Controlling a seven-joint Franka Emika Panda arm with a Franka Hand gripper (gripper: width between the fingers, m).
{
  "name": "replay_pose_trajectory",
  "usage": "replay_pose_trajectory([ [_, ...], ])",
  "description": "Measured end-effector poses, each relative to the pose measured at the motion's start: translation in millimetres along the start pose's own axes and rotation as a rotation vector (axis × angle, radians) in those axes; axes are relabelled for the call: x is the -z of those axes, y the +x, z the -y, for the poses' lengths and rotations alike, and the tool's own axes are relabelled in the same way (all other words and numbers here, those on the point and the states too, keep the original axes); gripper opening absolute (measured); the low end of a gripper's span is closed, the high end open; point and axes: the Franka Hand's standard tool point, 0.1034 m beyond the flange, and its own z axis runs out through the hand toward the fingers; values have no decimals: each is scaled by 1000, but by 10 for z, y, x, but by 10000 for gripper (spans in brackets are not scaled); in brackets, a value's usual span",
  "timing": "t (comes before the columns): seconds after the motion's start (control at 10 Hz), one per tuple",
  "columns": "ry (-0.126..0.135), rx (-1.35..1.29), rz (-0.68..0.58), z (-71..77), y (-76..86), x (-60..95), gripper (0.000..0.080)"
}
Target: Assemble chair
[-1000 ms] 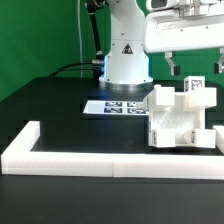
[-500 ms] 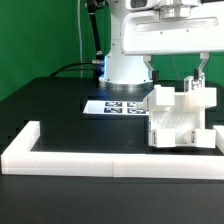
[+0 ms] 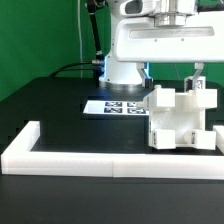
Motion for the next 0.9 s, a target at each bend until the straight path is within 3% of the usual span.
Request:
replay_pose_trajectory([
  [0.5, 1, -12, -1, 18, 3, 1, 649],
  [0.9, -4, -48, -7, 253, -46, -100, 649],
])
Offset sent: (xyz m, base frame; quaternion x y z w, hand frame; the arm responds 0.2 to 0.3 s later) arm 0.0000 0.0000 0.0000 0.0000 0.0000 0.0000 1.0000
